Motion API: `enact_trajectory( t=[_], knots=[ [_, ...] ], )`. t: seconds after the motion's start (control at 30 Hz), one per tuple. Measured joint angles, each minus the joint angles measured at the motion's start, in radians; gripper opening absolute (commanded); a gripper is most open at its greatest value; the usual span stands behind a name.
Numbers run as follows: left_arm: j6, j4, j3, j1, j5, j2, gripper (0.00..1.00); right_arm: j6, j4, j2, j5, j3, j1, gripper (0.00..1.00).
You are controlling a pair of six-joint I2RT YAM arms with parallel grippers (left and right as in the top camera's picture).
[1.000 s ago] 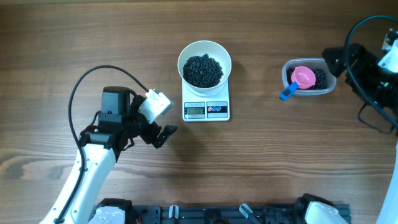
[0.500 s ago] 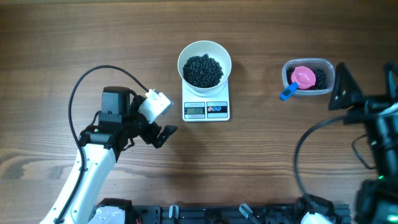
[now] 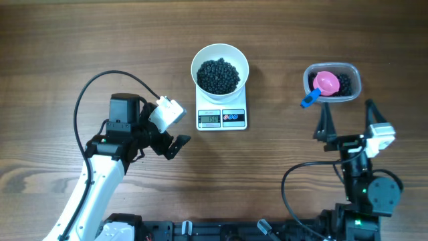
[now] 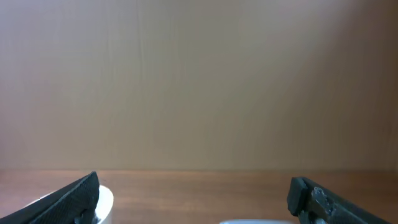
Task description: Scoop item into bowl and weigh 150g on scale
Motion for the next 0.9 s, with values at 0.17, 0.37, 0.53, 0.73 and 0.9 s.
enact_trajectory(
  t=[0.17,0.37,0.53,0.73,0.9],
  knots=[
    [0.000,0.000,0.000,0.000,0.000,0.000,1.00,0.000,0.000,-0.087,0.028,-0.091,0.029,1.00],
    [0.000,0.000,0.000,0.000,0.000,0.000,1.00,0.000,-0.090,-0.192,0.030,-0.153,0.045,0.99],
    [0.000,0.000,0.000,0.000,0.000,0.000,1.00,0.000,-0.293,-0.264,0.031,-0.154,0.046,1.00],
    [0.000,0.000,0.000,0.000,0.000,0.000,1.00,0.000,-0.334,-0.285,0.031,-0.155,0.046,1.00],
    [0.000,0.000,0.000,0.000,0.000,0.000,1.00,0.001,-0.333,-0.285,0.031,-0.155,0.046,1.00]
  ],
)
